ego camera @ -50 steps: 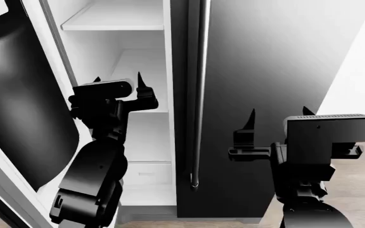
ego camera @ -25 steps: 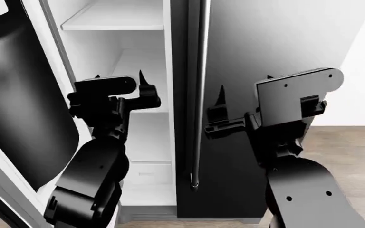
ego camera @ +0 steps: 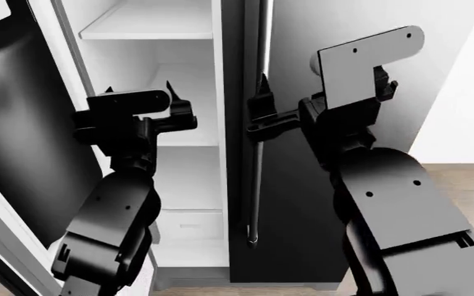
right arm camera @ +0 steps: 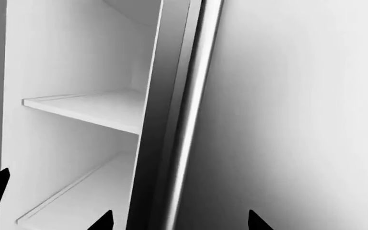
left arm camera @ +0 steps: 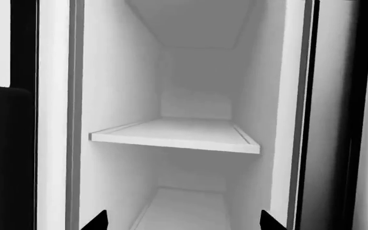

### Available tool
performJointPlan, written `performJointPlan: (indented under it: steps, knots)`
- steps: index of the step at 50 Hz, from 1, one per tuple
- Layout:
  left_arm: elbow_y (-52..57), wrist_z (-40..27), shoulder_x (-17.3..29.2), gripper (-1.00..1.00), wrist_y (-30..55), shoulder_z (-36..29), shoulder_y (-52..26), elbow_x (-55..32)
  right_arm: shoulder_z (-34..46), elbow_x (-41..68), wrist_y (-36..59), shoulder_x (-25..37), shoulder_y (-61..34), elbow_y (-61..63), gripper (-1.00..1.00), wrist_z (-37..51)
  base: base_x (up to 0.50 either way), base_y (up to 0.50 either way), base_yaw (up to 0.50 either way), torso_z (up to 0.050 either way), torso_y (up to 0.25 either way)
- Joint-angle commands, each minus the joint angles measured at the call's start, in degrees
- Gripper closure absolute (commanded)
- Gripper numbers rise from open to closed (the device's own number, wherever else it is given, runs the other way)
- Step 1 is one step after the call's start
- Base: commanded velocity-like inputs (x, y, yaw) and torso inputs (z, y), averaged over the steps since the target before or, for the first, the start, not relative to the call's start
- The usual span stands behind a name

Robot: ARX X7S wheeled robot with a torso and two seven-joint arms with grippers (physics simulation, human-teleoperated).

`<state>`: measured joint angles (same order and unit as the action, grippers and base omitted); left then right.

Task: Open the fridge door

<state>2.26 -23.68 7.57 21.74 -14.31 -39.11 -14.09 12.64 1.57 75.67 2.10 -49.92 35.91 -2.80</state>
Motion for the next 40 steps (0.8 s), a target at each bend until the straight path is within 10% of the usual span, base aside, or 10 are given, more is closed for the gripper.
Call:
performJointPlan:
  steps: [1, 40]
  knots:
    - [-2.61, 0.65, -0.47, -1.00, -2.63, 0.85, -0.30, 1.51, -2.45, 4.52, -6.40, -1.13, -4.35, -10.26, -1.00, -0.57, 0.00, 0.00, 0.00, 0.000, 0.000]
    - [-4.47, -0.88, 0.33, -1.00, -4.68, -0.32, -0.16, 0.30, 1.20, 11.19, -34.16, -0.42, -20.83, -59.48, -1.00, -3.58, 0.00, 0.00, 0.00, 0.000, 0.000]
